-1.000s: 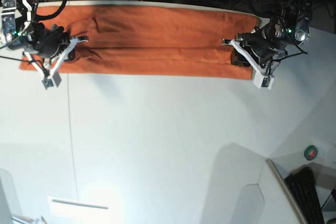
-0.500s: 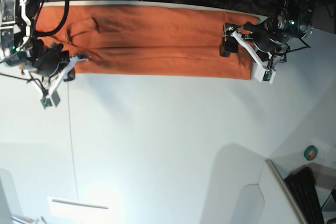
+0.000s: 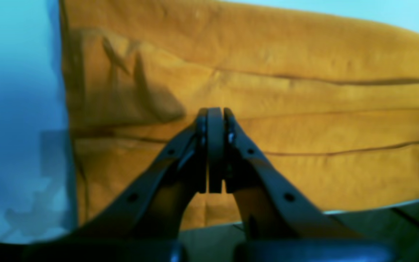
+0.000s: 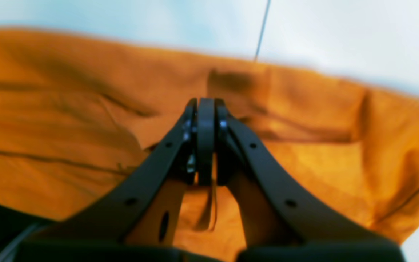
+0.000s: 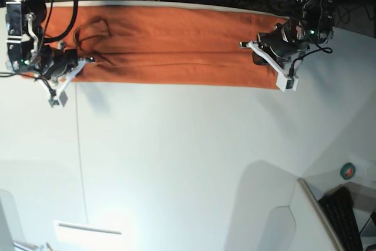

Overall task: Layout the t-shirt on the table in an organized manner, then fold the t-shirt properly
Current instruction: 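Release and regrasp the strip's other end with the left gripper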

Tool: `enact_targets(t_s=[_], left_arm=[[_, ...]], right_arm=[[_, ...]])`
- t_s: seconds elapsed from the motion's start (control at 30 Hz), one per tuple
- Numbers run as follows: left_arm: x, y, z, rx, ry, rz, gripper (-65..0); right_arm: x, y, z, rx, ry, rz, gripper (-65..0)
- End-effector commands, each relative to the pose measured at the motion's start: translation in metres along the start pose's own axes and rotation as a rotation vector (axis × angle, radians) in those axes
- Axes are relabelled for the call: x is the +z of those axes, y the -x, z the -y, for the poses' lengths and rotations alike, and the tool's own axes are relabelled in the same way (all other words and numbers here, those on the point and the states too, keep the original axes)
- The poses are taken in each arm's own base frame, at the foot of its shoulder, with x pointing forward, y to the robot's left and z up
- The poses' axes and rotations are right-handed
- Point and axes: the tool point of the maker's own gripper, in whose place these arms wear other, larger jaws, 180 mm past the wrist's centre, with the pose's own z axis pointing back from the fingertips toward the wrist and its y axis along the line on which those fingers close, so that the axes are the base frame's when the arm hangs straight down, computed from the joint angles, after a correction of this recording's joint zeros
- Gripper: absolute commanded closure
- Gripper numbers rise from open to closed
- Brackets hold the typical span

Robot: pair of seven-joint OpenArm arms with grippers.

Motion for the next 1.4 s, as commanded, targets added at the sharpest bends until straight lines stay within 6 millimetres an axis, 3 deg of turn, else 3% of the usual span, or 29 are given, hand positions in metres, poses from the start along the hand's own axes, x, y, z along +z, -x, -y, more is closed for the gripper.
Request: enact_targets(t_s=[0.0, 0.13, 0.27, 0.4, 0.63, 0.67, 0.7, 0.8, 0.9, 1.0, 1.17, 1.33, 1.37], left_arm=[[0.008, -0.011, -0.011, 0.004, -0.025, 0.044, 0.0], [0.026, -0.023, -0.040, 0.051, -0.092, 0.101, 0.0], [0.049, -0.032, -0.057, 0.068, -0.138, 0.160, 0.0], [0.055, -0.037, -0.055, 0.067, -0.139, 0.185, 0.0], [0.047, -0.037, -0.038, 0.130, -0.099, 0.203, 0.0], [0.046, -0.039, -0.037, 0.134, -0.096, 0.208, -2.3], [0.047, -0.039, -0.038, 0.136, -0.099, 0.210, -9.5], [0.045, -0.037, -0.043, 0.148, -0.107, 0.203, -37.5], [0.042, -0.034, -0.035, 0.077, -0.053, 0.191, -64.8], [0.034, -0.021, -0.043, 0.032, 0.002, 0.165, -65.0], [0.014, 0.002, -0.078, 0.112, 0.028, 0.123, -65.0], [0.006, 0.014, -0.074, 0.082, 0.083, 0.093, -65.0], [0.005, 0.012, -0.073, 0.082, 0.087, 0.095, -62.5]], right_arm=[[0.005, -0.006, 0.006, 0.001, 0.011, 0.024, 0.0], [0.013, 0.023, 0.013, 0.023, 0.031, -0.015, 0.0], [0.045, 0.026, 0.014, 0.039, 0.058, 0.056, 0.0], [0.071, 0.012, 0.021, 0.038, 0.095, 0.138, 0.0], [0.067, 0.011, 0.035, -0.001, 0.116, 0.132, 0.0], [0.066, 0.013, 0.036, -0.005, 0.116, 0.125, 0.0], [0.064, 0.014, 0.037, -0.008, 0.115, 0.120, 0.0], [0.060, 0.017, 0.038, -0.013, 0.112, 0.117, 0.0], [0.056, 0.016, 0.039, -0.019, 0.109, 0.144, 0.0], [0.053, 0.019, 0.041, -0.026, 0.109, 0.137, 0.0], [0.052, 0.021, 0.042, -0.030, 0.109, 0.132, 0.0], [0.052, 0.021, 0.042, -0.030, 0.109, 0.132, 0.0], [0.052, 0.021, 0.042, -0.030, 0.109, 0.132, 0.0]])
